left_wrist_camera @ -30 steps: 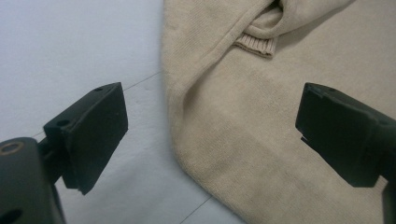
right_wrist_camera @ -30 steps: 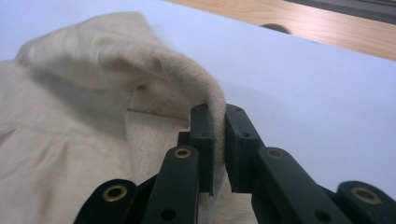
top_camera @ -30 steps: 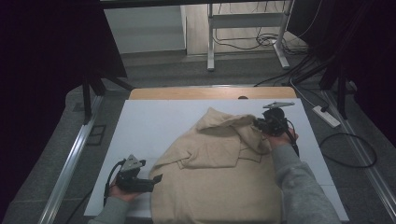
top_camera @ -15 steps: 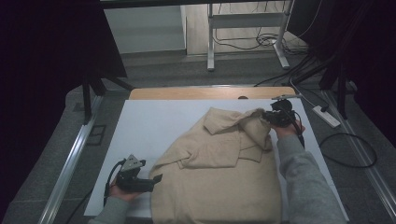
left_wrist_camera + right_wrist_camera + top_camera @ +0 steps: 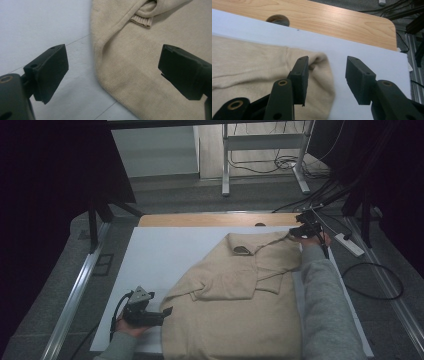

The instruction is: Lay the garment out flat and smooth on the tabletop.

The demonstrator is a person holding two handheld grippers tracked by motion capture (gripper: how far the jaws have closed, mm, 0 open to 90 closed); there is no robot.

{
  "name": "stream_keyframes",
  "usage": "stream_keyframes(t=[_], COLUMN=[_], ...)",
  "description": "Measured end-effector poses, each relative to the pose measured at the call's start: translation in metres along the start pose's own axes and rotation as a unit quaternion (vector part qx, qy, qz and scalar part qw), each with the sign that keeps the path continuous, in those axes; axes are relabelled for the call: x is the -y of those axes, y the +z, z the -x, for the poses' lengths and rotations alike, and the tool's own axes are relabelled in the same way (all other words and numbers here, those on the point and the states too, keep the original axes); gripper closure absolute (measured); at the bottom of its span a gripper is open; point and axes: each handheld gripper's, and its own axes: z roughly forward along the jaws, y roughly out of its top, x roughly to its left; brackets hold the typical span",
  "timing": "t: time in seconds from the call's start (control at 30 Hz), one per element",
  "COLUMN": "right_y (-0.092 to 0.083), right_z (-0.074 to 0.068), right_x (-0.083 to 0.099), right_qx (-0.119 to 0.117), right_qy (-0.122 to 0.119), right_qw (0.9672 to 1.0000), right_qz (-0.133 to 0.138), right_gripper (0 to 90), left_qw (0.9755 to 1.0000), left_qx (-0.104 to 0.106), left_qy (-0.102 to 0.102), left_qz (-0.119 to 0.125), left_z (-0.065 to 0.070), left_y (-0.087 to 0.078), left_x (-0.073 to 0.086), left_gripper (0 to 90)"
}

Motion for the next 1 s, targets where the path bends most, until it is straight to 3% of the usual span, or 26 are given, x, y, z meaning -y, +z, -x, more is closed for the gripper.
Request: stream_keyframes(t=[0.2,0.27,0.4,0.43,0.47,0.53,1.0], right_y=[0.017,0.025,0.045,0.048,0.015,0.015,0.015], right_z=[0.042,0.055,0.061,0.059,-0.02,-0.029,-0.029], right_x=[-0.022,-0.028,-0.032,-0.031,0.0,0.004,0.004], right_qx=[0.054,0.061,0.091,0.102,-0.043,-0.056,-0.056], right_qy=[0.017,0.021,0.016,0.017,-0.062,-0.07,-0.07], right_qw=[0.9982,0.9976,0.9949,0.9934,0.9968,0.9956,0.9956], right_qz=[-0.02,-0.024,-0.041,-0.05,-0.025,-0.026,-0.026], right_gripper=[55.5,56.3,55.3,54.4,53.7,52.9,52.9], left_qw=[1.0,1.0,1.0,1.0,1.0,1.0,0.9999], left_qx=[-0.003,-0.005,-0.005,0.005,0.006,0.006,0.009], left_qy=[-0.003,-0.004,-0.005,0.002,0.001,0.001,0.005], left_qz=[-0.003,-0.003,-0.003,0.003,0.003,0.003,0.001], left_z=[-0.001,-0.002,-0.001,0.003,0.003,0.003,0.005], left_y=[0.001,0.0,-0.001,-0.003,-0.002,-0.002,0.0], left_x=[0.001,0.002,0.003,0.001,0.001,0.001,0.0], left_gripper=[9.2,9.1,9.1,9.1,9.1,9.1,9.1])
